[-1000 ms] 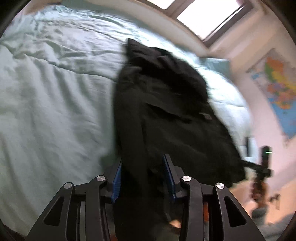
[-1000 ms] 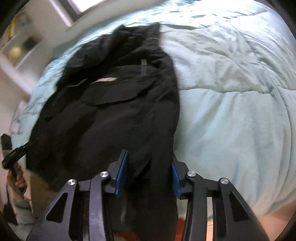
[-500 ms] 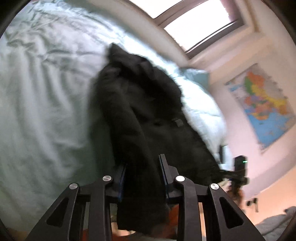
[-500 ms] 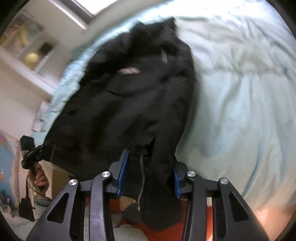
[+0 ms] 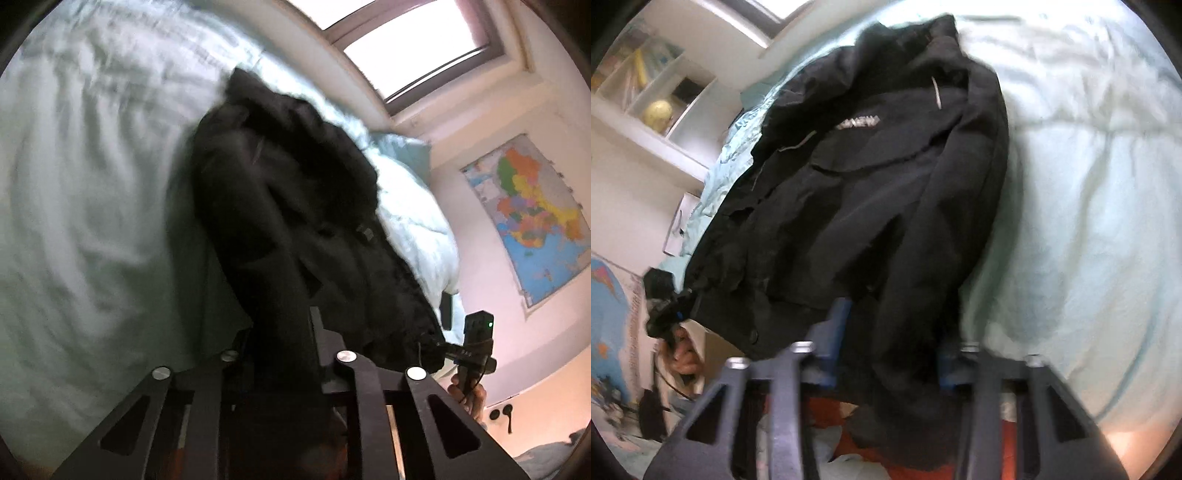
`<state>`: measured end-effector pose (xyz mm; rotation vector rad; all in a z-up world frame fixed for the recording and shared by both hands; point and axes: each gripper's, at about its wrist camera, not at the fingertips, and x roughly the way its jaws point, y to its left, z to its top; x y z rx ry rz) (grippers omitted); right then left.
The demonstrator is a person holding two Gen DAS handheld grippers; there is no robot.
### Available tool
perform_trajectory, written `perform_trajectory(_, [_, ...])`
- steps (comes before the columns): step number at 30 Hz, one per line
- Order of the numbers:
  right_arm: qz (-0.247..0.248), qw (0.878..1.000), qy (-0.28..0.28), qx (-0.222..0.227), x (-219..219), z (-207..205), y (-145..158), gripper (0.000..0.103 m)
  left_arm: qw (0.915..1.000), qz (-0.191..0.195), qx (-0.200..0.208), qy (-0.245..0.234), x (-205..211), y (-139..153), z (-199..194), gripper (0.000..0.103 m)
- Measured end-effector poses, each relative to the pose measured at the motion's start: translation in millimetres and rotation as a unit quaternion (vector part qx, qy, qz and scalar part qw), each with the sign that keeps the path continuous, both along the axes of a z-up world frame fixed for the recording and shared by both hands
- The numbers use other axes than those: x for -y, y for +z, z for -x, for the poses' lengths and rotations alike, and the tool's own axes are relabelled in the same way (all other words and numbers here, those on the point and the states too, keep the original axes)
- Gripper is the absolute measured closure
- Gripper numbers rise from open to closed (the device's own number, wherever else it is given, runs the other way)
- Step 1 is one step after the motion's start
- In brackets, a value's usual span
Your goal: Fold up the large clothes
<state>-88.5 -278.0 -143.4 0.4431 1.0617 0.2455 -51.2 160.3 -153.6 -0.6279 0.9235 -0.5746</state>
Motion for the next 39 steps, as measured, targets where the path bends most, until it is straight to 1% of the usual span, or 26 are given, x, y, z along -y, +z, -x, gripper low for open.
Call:
perform_trajectory(1, [-0.006, 1.0, -0.003, 0.011, 2.3, 0.6, 5.7, 0.082, 0.9999, 0.008, 0.009, 0.003, -1.5, 7.9, -2.2, 0.087])
perform_trajectory(3, [-0.033, 0.999, -0.01, 0.032, 14.6, -0.4, 19.3, 0.084, 0.9993, 0.022, 0.027, 0.01, -6.1, 23.0, -10.5, 0.088])
perform_trajectory(6, [-0.057, 0.997, -0.017, 0.051, 31.8, -10.3, 32.2, 0.084, 0.9981, 0.023, 0.053, 0.021, -13.4, 41.7, -27.3, 0.088])
perform_trajectory(9, [-0.082, 0.995, -0.02, 0.056, 46.9, -28.8, 34.8, 0.084, 0.9971, 0.041, 0.06, 0.023, -20.0, 49.0, -52.5, 0.088])
perform_trajectory(12, [-0.114, 0.992, -0.009, 0.059, 63.4, -55.7, 30.8, 0.084, 0.9968, 0.038, 0.067, 0.023, -14.7, 50.3, -83.7, 0.088])
perform_trajectory(15, [-0.147, 0.988, 0.007, 0.051, 72.5, -86.9, 25.1, 0.084, 0.997, 0.043, 0.062, 0.018, -11.8, 48.7, -114.3, 0.088])
perform_trajectory(17, [-0.168, 0.985, 0.009, 0.037, 77.1, -99.4, 21.7, 0.084, 0.9974, 0.048, 0.051, 0.015, -10.3, 48.7, -129.1, 0.088])
perform_trajectory(19, [-0.184, 0.983, 0.0, 0.019, 80.4, -109.0, 23.8, 0.084, 0.9985, 0.043, 0.033, 0.012, -7.0, 53.2, -147.3, 0.088])
perform_trajectory(22, [-0.186, 0.982, -0.014, 0.001, 83.0, -120.1, 45.5, 0.084, 0.9992, 0.036, 0.009, 0.015, -0.1, 69.8, -165.3, 0.088])
perform_trajectory(25, [-0.182, 0.983, -0.026, -0.01, 87.4, -136.5, 82.3, 0.084, 0.9991, 0.039, -0.01, 0.016, 3.8, 92.0, -182.1, 0.088])
perform_trajectory(27, [-0.177, 0.984, -0.035, -0.015, 90.2, -152.4, 111.5, 0.084, 0.999, 0.035, -0.019, 0.019, 6.3, 117.5, -199.2, 0.088])
perform_trajectory(31, [-0.173, 0.983, -0.055, -0.012, 99.0, -188.0, 162.9, 0.084, 0.9991, 0.031, -0.004, 0.029, 6.8, 178.0, -229.5, 0.088])
perform_trajectory(32, [-0.171, 0.983, -0.062, -0.008, 103.3, -198.5, 175.7, 0.084, 0.999, 0.033, 0.002, 0.031, 7.4, 187.0, -234.8, 0.088])
perform_trajectory(34, [-0.165, 0.984, -0.072, -0.002, 111.6, -219.9, 195.2, 0.084, 0.999, 0.019, 0.007, 0.041, 8.0, 206.1, -254.5, 0.088])
perform_trajectory(35, [-0.161, 0.984, -0.075, 0.001, 114.9, -230.9, 201.0, 0.084, 0.9988, 0.011, 0.004, 0.047, 9.0, 208.5, -262.7, 0.087])
perform_trajectory(37, [-0.153, 0.985, -0.078, 0.0, 119.7, -262.9, 208.1, 0.084, 0.9979, -0.023, -0.004, 0.061, 15.8, 206.2, -289.9, 0.087])
perform_trajectory(38, [-0.148, 0.986, -0.081, -0.007, 120.4, -281.0, 206.7, 0.084, 0.9975, -0.028, -0.01, 0.065, 19.0, 202.1, -301.6, 0.087])
perform_trajectory(39, [-0.145, 0.986, -0.082, -0.013, 121.3, -294.7, 203.0, 0.084, 0.9969, -0.026, -0.024, 0.07, 21.6, 192.4, -320.0, 0.087])
